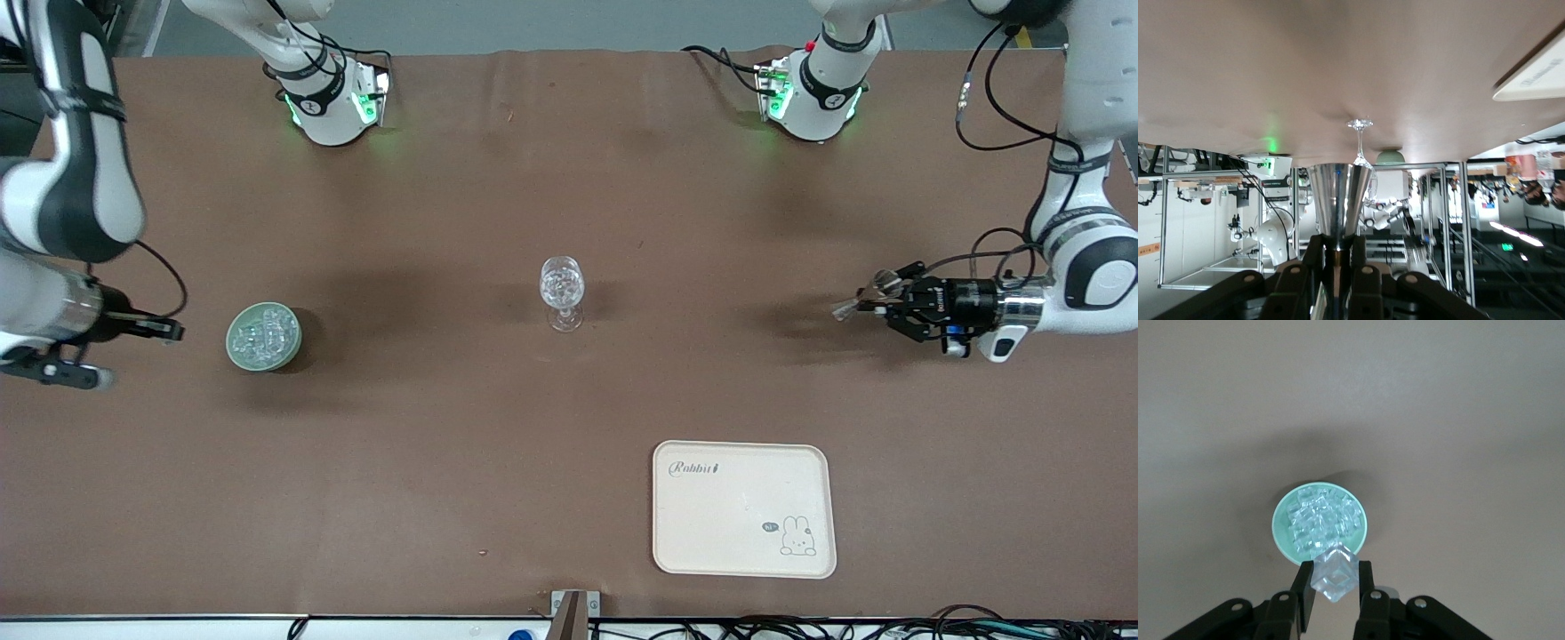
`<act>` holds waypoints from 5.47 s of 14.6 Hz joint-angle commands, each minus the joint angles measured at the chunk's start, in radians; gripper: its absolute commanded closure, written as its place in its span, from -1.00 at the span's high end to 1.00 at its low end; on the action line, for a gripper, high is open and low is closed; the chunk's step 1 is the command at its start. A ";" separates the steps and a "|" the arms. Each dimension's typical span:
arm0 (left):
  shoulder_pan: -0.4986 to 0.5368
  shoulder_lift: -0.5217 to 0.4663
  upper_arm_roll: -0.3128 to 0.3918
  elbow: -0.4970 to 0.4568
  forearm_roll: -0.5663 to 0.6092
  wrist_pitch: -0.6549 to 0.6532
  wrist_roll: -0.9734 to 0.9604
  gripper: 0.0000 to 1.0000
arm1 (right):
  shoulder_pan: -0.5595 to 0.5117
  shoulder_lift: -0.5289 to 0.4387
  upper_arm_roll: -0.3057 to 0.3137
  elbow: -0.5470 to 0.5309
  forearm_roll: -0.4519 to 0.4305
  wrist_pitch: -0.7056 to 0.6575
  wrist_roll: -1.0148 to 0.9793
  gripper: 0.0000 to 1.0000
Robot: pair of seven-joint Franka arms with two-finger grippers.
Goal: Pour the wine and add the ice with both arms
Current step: 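Carry the jigger over the glass with the left gripper while the right gripper lifts ice, then tilt the jigger over the wine glass with the left gripper to pour, then move the jigger toward the tray while the right gripper carries ice to the glass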
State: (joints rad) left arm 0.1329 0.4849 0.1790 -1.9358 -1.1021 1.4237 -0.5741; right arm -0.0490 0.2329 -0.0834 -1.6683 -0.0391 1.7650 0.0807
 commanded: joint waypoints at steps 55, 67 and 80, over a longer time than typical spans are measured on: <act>-0.153 -0.031 -1.046 0.112 1.614 0.788 -1.781 -0.99 | -0.002 -0.242 0.027 0.170 0.064 -0.210 -0.013 -0.99; -0.119 -0.101 -0.946 0.115 1.069 0.882 -1.421 -0.99 | 0.069 -0.244 0.040 0.167 0.065 -0.285 0.155 -0.98; -0.150 -0.047 -0.370 0.194 0.082 0.824 -0.647 -0.99 | 0.101 -0.080 0.589 0.167 0.073 -0.087 1.002 -0.99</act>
State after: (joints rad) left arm -0.0018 0.3667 -0.2439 -1.8210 -0.9380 2.2712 -1.2548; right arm 0.0639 0.1038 0.4342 -1.5142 0.0288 1.6391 0.9732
